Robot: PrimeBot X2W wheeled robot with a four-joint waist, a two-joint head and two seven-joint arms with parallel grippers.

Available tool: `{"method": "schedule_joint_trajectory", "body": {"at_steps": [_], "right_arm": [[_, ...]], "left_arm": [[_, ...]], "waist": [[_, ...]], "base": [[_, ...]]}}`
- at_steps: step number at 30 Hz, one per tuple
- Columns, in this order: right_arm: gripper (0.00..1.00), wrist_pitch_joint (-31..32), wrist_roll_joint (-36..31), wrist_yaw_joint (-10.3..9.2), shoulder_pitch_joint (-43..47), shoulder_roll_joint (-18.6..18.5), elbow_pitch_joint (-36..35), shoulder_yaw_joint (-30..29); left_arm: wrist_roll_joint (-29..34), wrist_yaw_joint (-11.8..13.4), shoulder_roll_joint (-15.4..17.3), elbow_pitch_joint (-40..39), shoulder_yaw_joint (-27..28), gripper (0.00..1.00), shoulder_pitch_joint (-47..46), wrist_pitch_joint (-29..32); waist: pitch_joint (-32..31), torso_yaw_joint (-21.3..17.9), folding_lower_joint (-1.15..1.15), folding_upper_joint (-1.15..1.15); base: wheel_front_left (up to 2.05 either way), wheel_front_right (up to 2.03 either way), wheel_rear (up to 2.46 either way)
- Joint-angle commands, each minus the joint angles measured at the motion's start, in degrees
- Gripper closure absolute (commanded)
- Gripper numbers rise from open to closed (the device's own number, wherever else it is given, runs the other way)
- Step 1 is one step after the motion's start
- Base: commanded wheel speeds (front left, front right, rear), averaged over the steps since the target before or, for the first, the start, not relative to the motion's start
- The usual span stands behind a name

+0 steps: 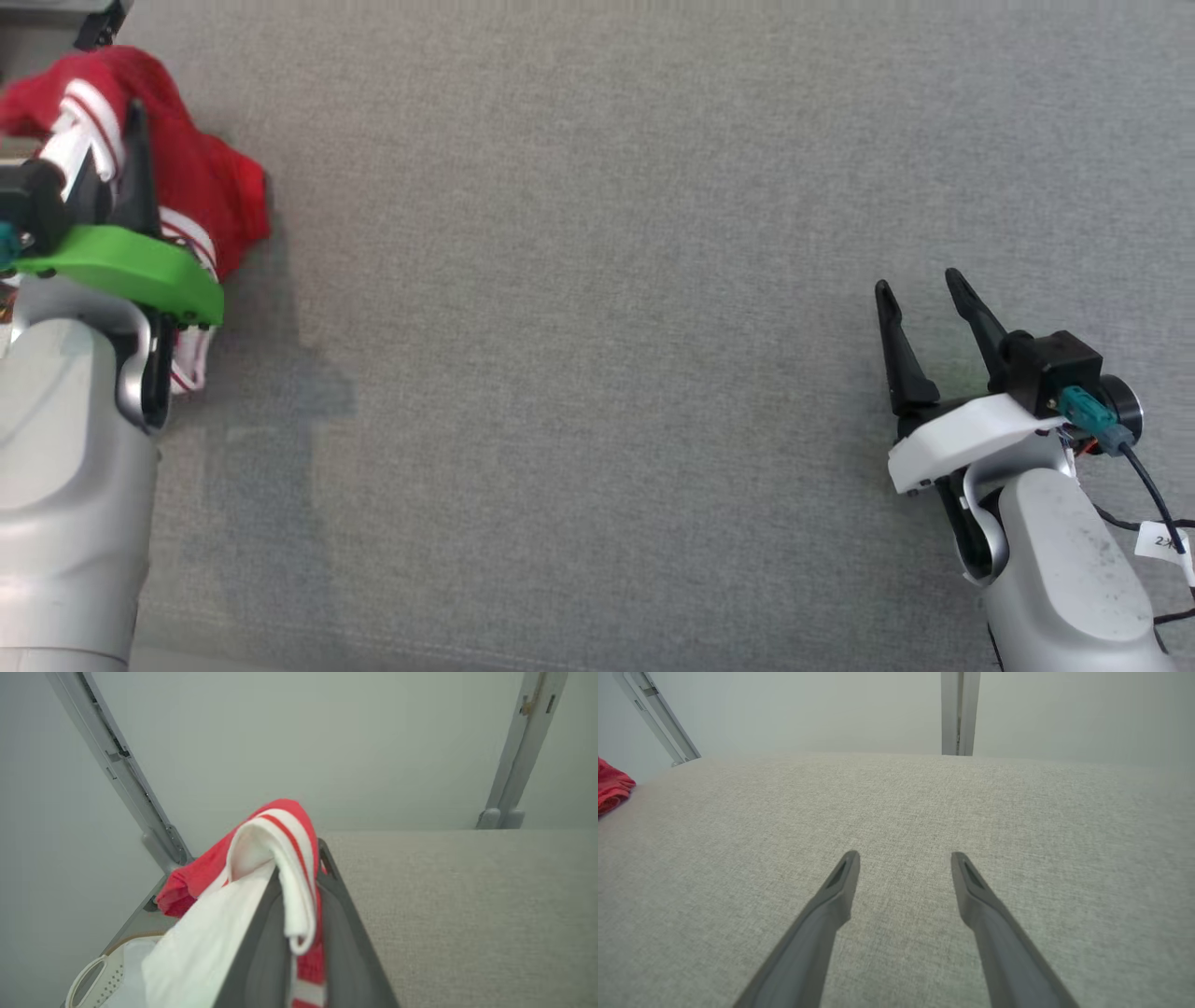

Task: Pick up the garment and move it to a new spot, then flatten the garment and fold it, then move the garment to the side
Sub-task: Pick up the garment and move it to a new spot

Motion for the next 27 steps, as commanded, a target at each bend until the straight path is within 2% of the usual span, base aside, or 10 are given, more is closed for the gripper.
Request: {"method": "schedule_joint_trajectory", "body": {"at_steps": [1, 5, 11, 20, 27], "right_arm": [[0.0, 0.01, 1.17, -0.1, 1.16, -0.15, 0.04, 0.27], [0.0, 0.0, 3.0, -0.1, 1.67, -0.17, 0.0, 0.86], [0.0, 0.01, 5.16, -0.1, 2.06, -0.14, -0.4, 2.22], [0.0, 0.0, 7.66, -0.1, 2.54, -0.13, -0.69, 3.85], [0.0, 0.01, 8.63, -0.1, 3.68, -0.12, -0.55, 4.08]], "left_arm": [[0.63, -0.15, -0.43, -2.36, -0.74, 1.0, 0.7, -0.15], [1.68, -0.15, -2.26, -9.85, -4.28, 1.0, -0.11, -0.16], [0.29, -0.16, -6.96, -15.39, -11.86, 1.0, -0.08, -0.16], [-3.62, -0.16, -13.59, -13.93, -23.53, 1.0, 0.15, -0.11], [-6.1, -0.16, -15.52, -11.74, -28.6, 1.0, 2.41, -0.11]], "waist": [[-3.27, -2.79, 0.0, 0.0], [-4.5, -6.5, 0.0, 0.0], [-5.48, -13.92, 0.0, 0.0], [-5.24, -24.72, 0.0, 0.0], [-5.54, -27.98, 0.0, 0.0]], "base": [[0.0, 0.0, 0.0], [0.0, 0.0, 0.0], [0.0, 0.0, 0.0], [0.0, 0.0, 0.0], [0.0, 0.0, 0.0]]}}
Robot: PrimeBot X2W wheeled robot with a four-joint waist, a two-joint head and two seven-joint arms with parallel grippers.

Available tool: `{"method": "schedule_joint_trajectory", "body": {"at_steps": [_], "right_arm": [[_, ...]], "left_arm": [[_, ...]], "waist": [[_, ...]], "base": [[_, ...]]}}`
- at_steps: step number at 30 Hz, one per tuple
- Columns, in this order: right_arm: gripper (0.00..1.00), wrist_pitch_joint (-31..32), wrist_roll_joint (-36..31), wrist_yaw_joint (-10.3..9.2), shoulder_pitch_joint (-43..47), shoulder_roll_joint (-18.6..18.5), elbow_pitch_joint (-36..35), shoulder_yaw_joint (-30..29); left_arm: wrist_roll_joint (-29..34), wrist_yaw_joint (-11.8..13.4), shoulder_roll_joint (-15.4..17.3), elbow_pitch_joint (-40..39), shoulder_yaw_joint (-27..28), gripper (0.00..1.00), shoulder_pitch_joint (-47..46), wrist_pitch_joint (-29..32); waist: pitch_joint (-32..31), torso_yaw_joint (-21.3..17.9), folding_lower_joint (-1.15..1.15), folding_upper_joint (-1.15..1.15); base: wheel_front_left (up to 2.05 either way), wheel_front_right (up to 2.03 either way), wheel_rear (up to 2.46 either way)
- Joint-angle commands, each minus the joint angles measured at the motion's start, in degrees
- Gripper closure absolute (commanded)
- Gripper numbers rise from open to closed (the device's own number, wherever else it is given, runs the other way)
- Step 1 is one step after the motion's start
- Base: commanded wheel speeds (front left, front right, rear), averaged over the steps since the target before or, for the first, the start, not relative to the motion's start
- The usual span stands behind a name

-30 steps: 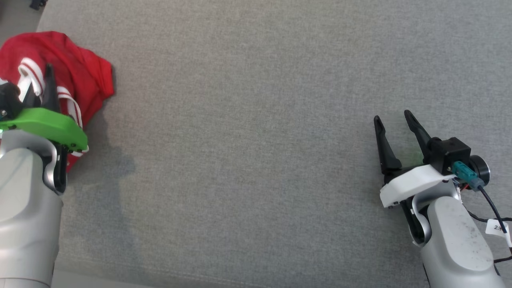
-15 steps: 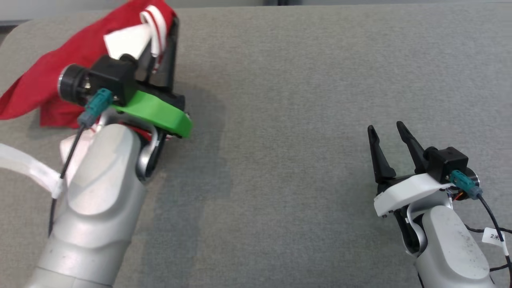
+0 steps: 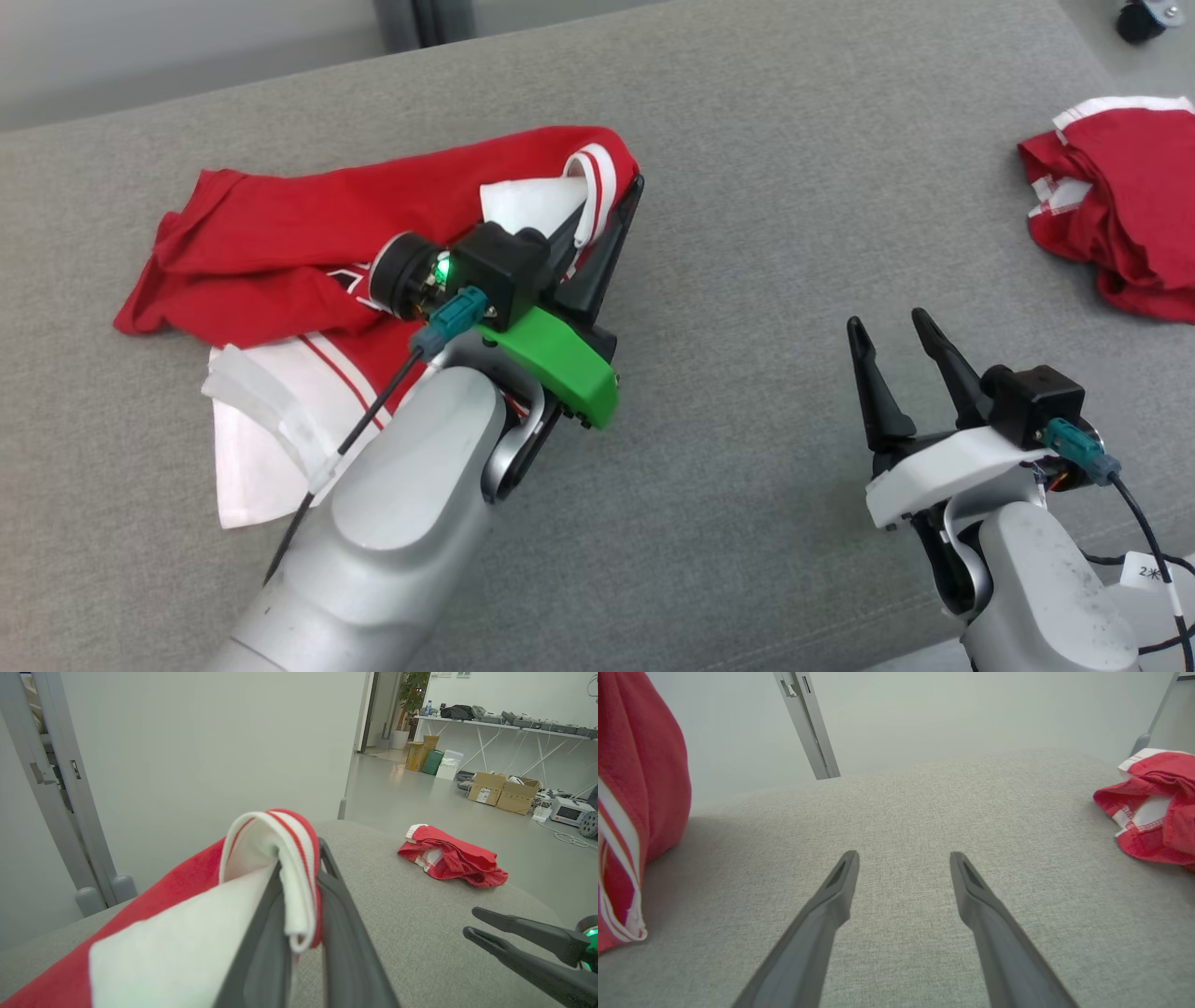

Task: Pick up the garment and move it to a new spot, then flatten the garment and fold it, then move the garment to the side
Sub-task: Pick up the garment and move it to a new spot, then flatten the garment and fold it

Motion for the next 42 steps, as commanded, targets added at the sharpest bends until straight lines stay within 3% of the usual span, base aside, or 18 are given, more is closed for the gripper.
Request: {"method": "schedule_joint_trajectory", "body": {"at_steps": [1, 2, 3, 10, 18, 22, 32, 42], "right_arm": [[0.0, 0.02, 0.37, -0.09, 0.7, -0.14, -0.09, -0.21], [0.0, 0.01, 0.34, -0.09, 0.88, -0.14, -0.07, -0.42], [0.0, 0.02, 0.26, -0.09, 1.24, -0.15, 0.02, -0.76], [0.0, 0.01, 0.57, -0.09, 2.46, -0.19, 0.44, -2.77], [0.0, 0.01, -1.61, -0.09, 4.83, -0.2, 0.48, -4.56], [0.0, 0.01, -2.38, -0.09, 6.41, -0.21, 0.86, -4.45], [0.0, 0.01, -2.38, -0.09, 10.89, -0.19, 2.54, -3.02], [0.0, 0.02, -2.89, -0.09, 11.29, -0.18, 2.6, -1.82]], "left_arm": [[-0.14, -0.16, 0.24, 0.41, 0.01, 0.99, 1.22, -0.04], [0.01, -0.16, 0.2, 0.9, 0.28, 0.14, 1.8, -0.04], [0.49, 0.04, 0.14, 1.2, 0.75, 0.0, 2.6, -0.03], [5.05, 2.06, 0.87, 1.26, 6.9, 0.0, 9.87, -0.03], [10.77, 5.63, 4.04, -2.22, 19.04, 0.0, 21.28, -0.02], [12.27, 6.96, 3.77, -4.45, 25.08, 0.0, 27.29, -0.03], [16.66, 6.13, 1.09, -10.66, 36.1, 0.0, 41.53, -0.02], [17.99, 4.59, 0.0, -11.99, 37.98, 0.0, 44.13, -0.02]], "waist": [[-0.65, -2.96, 0.0, 0.0], [-0.8, -2.84, 0.0, 0.0], [-1.03, -2.54, 0.0, 0.0], [-2.93, 1.11, 0.0, 0.0], [-6.21, 6.25, 0.0, 0.0], [-7.99, 8.13, 0.0, 0.0], [-12.51, 10.81, 0.0, 0.0], [-12.49, 12.36, 0.0, 0.0]], "base": [[0.0, 0.0, 0.0], [0.0, 0.0, 0.0], [0.0, 0.0, 0.0], [0.0, 0.0, 0.0], [0.0, 0.0, 0.0], [0.0, 0.0, 0.0], [0.0, 0.0, 0.0], [0.0, 0.0, 0.0]]}}
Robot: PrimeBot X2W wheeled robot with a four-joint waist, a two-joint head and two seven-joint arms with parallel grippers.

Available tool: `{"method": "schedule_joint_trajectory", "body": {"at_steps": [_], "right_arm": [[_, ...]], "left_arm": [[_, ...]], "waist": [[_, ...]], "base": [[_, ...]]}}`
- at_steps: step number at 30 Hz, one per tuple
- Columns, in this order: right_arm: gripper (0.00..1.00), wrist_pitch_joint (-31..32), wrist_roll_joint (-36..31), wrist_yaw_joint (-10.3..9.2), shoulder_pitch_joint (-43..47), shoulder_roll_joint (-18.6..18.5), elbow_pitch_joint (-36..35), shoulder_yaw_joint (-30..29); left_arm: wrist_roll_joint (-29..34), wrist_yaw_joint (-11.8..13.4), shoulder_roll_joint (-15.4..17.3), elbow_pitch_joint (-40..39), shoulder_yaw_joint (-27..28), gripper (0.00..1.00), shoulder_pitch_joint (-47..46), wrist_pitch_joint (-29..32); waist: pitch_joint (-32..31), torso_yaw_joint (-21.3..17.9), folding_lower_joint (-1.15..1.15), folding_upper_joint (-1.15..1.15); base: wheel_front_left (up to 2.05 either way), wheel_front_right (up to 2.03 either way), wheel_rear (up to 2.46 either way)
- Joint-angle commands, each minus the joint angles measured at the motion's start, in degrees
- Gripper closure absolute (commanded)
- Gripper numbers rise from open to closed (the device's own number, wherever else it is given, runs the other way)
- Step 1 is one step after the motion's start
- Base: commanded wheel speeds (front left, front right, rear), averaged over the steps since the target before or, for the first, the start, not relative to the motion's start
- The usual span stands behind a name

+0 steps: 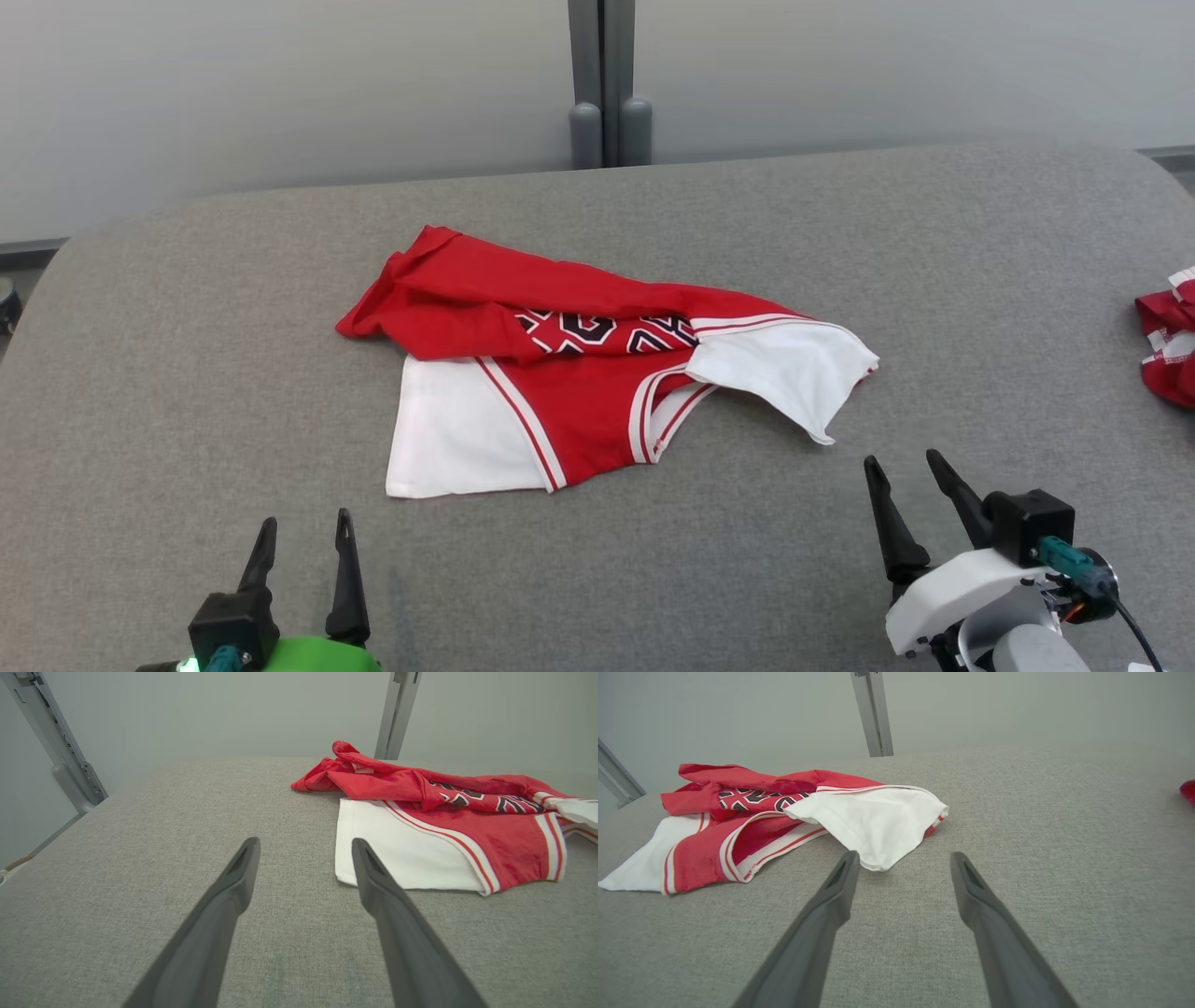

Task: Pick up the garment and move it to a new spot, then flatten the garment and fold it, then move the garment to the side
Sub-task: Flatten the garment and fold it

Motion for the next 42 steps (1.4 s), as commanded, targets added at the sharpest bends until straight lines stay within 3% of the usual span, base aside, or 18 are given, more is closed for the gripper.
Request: {"method": "schedule_joint_trajectory", "body": {"at_steps": [1, 14, 21, 23, 24, 25, 32, 37, 42], "right_arm": [[0.0, 0.02, -0.58, -0.09, -0.19, -0.21, 0.04, 0.38], [0.0, 0.02, -8.64, -0.09, -10.76, -0.22, 6.09, 5.34], [0.0, 0.01, -13.56, -0.09, -14.76, -0.24, 11.12, 2.73], [0.2, 0.01, -13.9, -0.09, -15.07, -0.2, 11.36, 2.3], [0.86, 0.01, -13.64, -0.09, -15.17, -0.22, 11.06, 2.0], [1.0, 0.02, -13.37, -0.09, -15.26, -0.28, 10.71, 1.64], [1.0, 0.02, -12.8, -0.09, -18.34, -0.41, 5.36, -2.39], [1.0, 0.01, -14.88, -0.09, -28.21, -5.53, 4.49, -2.86], [1.0, 0.05, -19.97, -0.09, -41.89, -12.85, 11.04, -2.61]], "left_arm": [[0.01, -0.35, 0.05, -0.02, -0.11, 0.0, -0.49, 0.0], [-3.47, 0.04, 0.05, -0.46, -3.06, 0.0, -4.58, 0.0], [-4.24, -0.3, 0.05, -0.25, -4.59, 0.0, -6.54, 0.0], [-4.75, -0.36, 0.06, -0.12, -4.83, 0.0, -6.82, 0.0], [-4.92, -0.34, 0.05, -0.15, -4.93, 0.0, -6.93, -0.01], [-5.03, -0.29, 0.06, -0.19, -4.92, 0.0, -6.99, 0.0], [-6.17, 0.06, 0.06, -0.59, -5.15, 0.0, -7.96, 0.0], [-6.57, -0.38, 0.05, -1.13, -6.1, 0.0, -10.2, 0.0], [-7.49, -0.6, 0.05, -1.2, -7.64, 0.0, -12.15, 0.0]], "waist": [[0.39, 0.32, 0.0, 0.0], [6.94, 3.52, 0.0, 0.0], [9.4, 5.74, 0.0, 0.0], [9.71, 6.07, 0.0, 0.0], [9.82, 6.2, 0.0, 0.0], [9.94, 6.29, 0.0, 0.0], [11.15, 6.81, 0.0, 0.0], [13.97, 8.83, 0.0, 0.0], [17.57, 12.35, 0.0, 0.0]], "base": [[0.0, 0.0, 0.0], [0.0, 0.0, 0.0], [0.0, 0.0, 0.0], [0.0, 0.0, 0.0], [0.0, 0.0, 0.0], [0.0, 0.0, 0.0], [0.0, 0.0, 0.0], [0.0, 0.0, 0.0], [0.0, 0.0, 0.0]]}}
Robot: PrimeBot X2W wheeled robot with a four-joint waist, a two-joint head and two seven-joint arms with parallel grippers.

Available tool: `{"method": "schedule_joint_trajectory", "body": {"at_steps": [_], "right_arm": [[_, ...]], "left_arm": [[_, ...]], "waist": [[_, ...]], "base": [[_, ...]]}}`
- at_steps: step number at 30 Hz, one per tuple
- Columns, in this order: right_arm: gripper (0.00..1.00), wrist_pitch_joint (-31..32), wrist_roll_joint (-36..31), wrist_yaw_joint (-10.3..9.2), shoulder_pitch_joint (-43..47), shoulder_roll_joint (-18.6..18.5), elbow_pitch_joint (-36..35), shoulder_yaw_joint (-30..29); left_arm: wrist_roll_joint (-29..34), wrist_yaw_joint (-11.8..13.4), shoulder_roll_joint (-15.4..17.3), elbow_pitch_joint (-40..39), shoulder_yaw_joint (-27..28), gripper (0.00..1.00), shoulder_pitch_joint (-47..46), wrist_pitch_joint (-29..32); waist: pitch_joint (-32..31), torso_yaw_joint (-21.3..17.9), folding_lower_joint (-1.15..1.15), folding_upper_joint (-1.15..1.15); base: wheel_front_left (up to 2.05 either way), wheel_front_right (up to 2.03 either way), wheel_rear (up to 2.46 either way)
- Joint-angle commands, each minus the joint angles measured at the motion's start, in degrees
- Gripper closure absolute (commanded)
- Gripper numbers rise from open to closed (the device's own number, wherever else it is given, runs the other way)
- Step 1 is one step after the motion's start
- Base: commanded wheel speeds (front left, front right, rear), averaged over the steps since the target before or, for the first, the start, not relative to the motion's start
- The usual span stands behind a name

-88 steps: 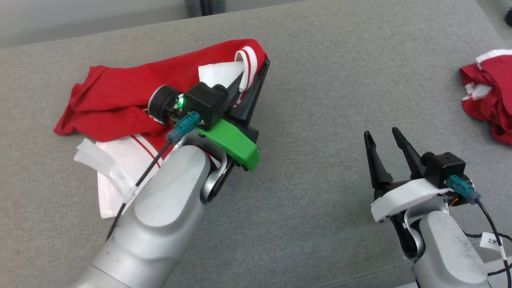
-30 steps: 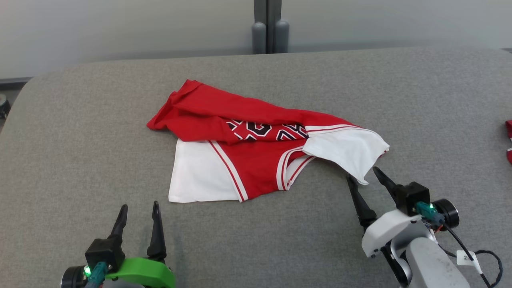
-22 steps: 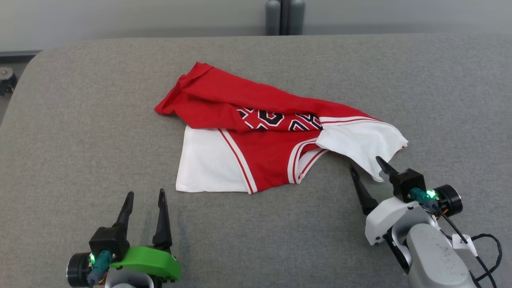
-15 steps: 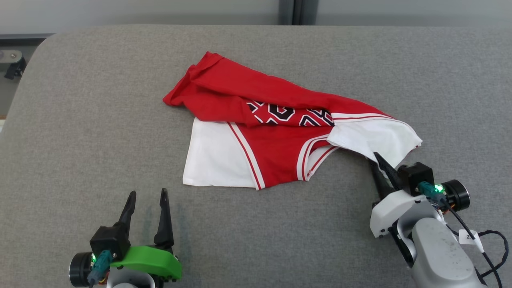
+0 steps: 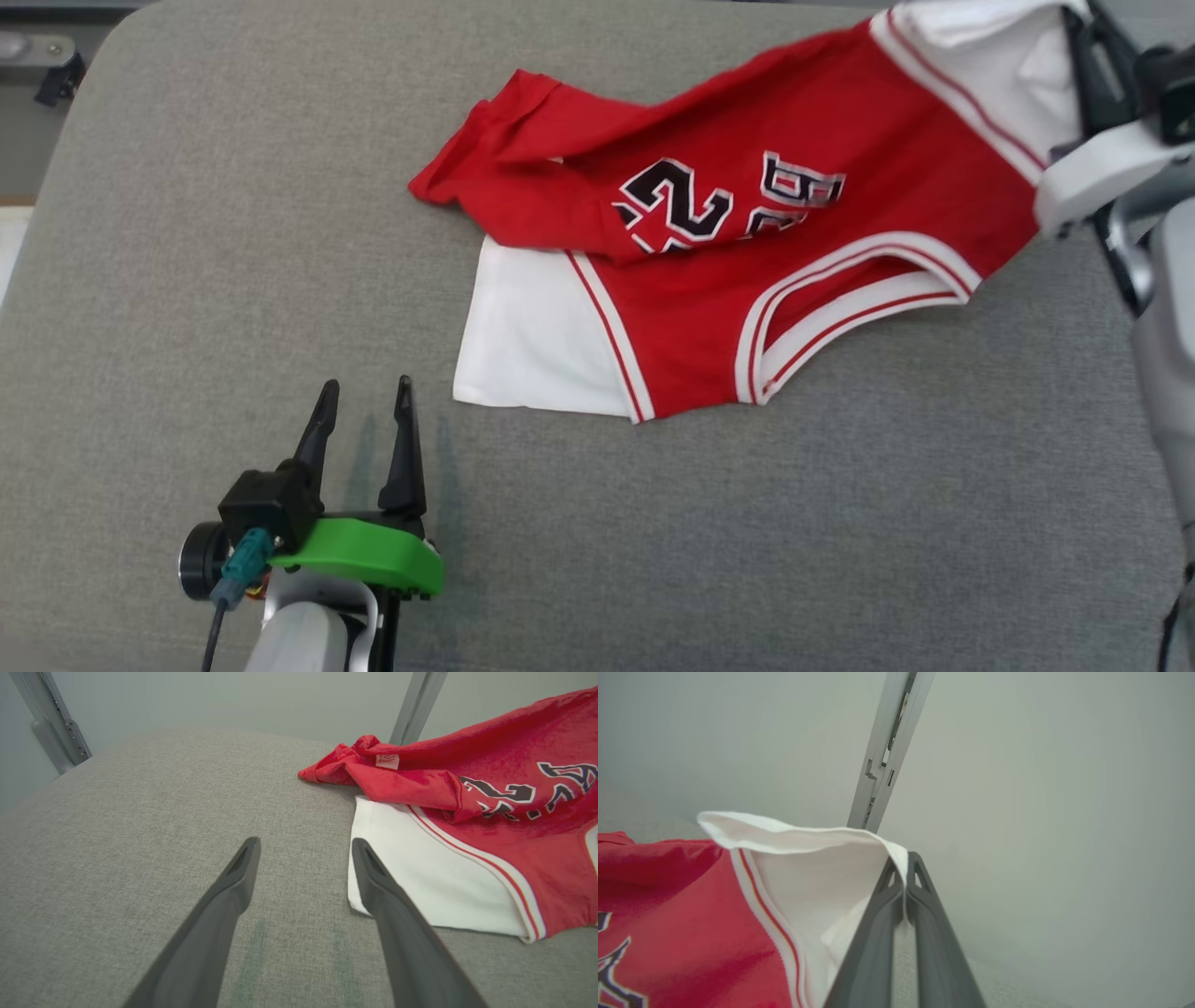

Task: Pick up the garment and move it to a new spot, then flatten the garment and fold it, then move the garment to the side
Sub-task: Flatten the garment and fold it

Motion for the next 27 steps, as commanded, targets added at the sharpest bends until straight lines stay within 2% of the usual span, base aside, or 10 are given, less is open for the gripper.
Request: {"method": "schedule_joint_trajectory", "body": {"at_steps": [1, 5, 8, 9, 10, 15, 20, 23, 27], "right_arm": [[1.0, 0.2, -1.78, -0.09, -3.74, -1.85, 2.25, 0.0], [1.0, 2.49, -7.59, -0.1, -12.56, -6.31, 8.28, -0.88], [1.0, 3.22, -10.78, -0.1, -17.71, -7.44, 11.15, -3.23], [0.29, 3.58, -11.97, -0.1, -18.8, -7.6, 12.35, -4.15], [0.0, 3.61, -12.61, -0.1, -19.28, -7.27, 13.41, -4.86], [0.0, 1.41, -14.73, -0.1, -19.82, -4.6, 16.62, -7.91], [0.0, -0.08, -12.51, -0.1, -17.02, -0.09, 17.09, -8.05], [0.0, -0.05, -8.37, -0.09, -13.34, 3.3, 13.2, -4.47], [0.0, -0.08, -0.16, -0.1, -5.24, 5.86, 6.73, 3.43]], "left_arm": [[-0.4, -0.19, 0.14, -0.13, -0.48, 0.0, -1.29, 0.0], [-1.58, 0.15, 0.11, -0.58, -2.06, 0.0, -2.34, 0.0], [-2.34, 0.25, 0.1, -1.0, -3.08, 0.0, -3.12, 0.0], [-2.63, 0.46, 0.11, -1.12, -3.35, 0.0, -3.38, 0.0], [-2.86, 0.6, 0.12, -1.25, -3.51, 0.0, -3.57, 0.0], [-3.37, 1.11, 0.12, -1.77, -3.85, 0.0, -4.61, 0.0], [-2.51, 1.28, 0.13, -2.06, -3.35, 0.0, -4.54, 0.0], [-2.12, 1.12, 0.14, -1.98, -2.86, 0.0, -4.25, 0.0], [-1.49, 0.76, 0.15, -1.42, -2.29, 0.0, -2.96, 0.0]], "waist": [[3.61, 3.8, 0.0, 0.0], [6.56, 6.82, 0.0, 0.0], [8.58, 8.66, 0.0, 0.0], [9.22, 9.12, 0.0, 0.0], [9.55, 9.35, 0.0, 0.0], [10.0, 9.22, 0.0, 0.0], [8.77, 7.54, 0.0, 0.0], [7.83, 6.38, 0.0, 0.0], [5.89, 5.04, 0.0, 0.0]], "base": [[0.0, 0.0, 0.0], [0.0, 0.0, 0.0], [0.0, 0.0, 0.0], [0.0, 0.0, 0.0], [0.0, 0.0, 0.0], [0.0, 0.0, 0.0], [0.0, 0.0, 0.0], [0.0, 0.0, 0.0], [0.0, 0.0, 0.0]]}}
